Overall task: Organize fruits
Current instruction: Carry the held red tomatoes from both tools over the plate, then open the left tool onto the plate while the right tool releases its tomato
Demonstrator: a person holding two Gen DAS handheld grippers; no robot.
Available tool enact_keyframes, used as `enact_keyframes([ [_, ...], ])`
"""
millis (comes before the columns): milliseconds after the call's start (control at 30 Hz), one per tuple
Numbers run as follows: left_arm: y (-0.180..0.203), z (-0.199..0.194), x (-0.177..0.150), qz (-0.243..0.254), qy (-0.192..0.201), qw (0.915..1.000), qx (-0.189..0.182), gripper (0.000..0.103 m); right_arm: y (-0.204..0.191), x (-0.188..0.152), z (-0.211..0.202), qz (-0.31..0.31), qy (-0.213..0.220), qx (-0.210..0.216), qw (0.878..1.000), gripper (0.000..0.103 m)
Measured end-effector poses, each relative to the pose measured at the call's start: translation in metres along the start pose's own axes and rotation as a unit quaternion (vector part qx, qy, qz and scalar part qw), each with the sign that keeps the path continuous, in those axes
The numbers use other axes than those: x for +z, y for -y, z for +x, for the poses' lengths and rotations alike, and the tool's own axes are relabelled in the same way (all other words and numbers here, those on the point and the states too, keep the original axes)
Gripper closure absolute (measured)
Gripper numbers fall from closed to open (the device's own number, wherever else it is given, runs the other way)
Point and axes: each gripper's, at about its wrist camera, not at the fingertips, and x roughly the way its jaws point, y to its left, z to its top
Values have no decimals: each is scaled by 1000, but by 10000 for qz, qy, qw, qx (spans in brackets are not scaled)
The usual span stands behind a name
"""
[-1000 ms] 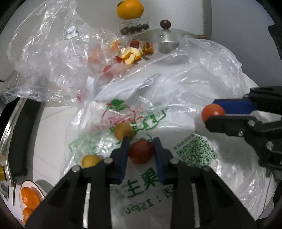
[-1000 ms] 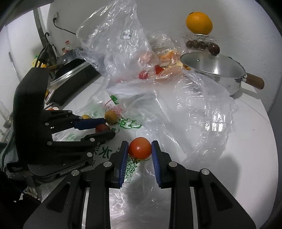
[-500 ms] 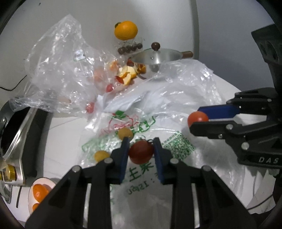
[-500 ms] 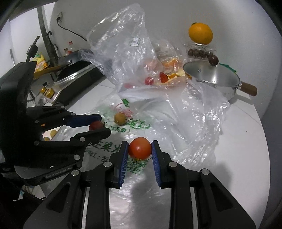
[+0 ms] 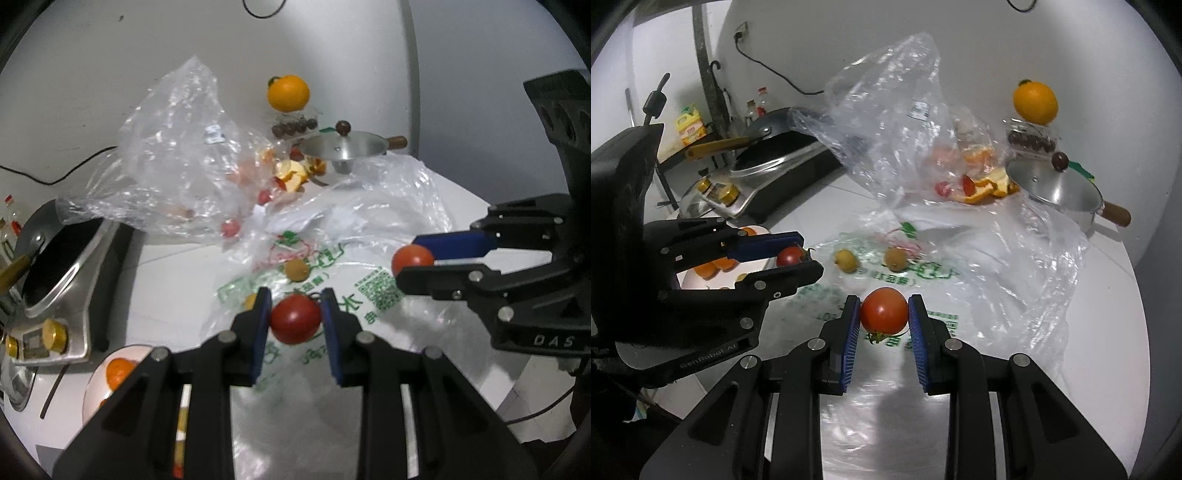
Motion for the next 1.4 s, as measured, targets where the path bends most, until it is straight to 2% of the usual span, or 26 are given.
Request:
enact_keyframes([
  [367, -44, -38, -33, -272, 186, 9994, 110, 75, -53, 10, 4, -250, 36, -31, 9997, 74],
  [700, -94, -59, -67, -545, 220, 9978, 293, 75, -107, 20, 31, -490, -94, 73, 9987, 74],
  [1033, -141, -52, -91, -854, 132, 9951, 481, 75, -141, 30, 64, -706, -334, 189, 9968, 74],
  [1400, -170, -36, -100, -1060, 20, 9932, 492, 75, -157, 40, 107, -794, -581, 376, 9944, 74],
])
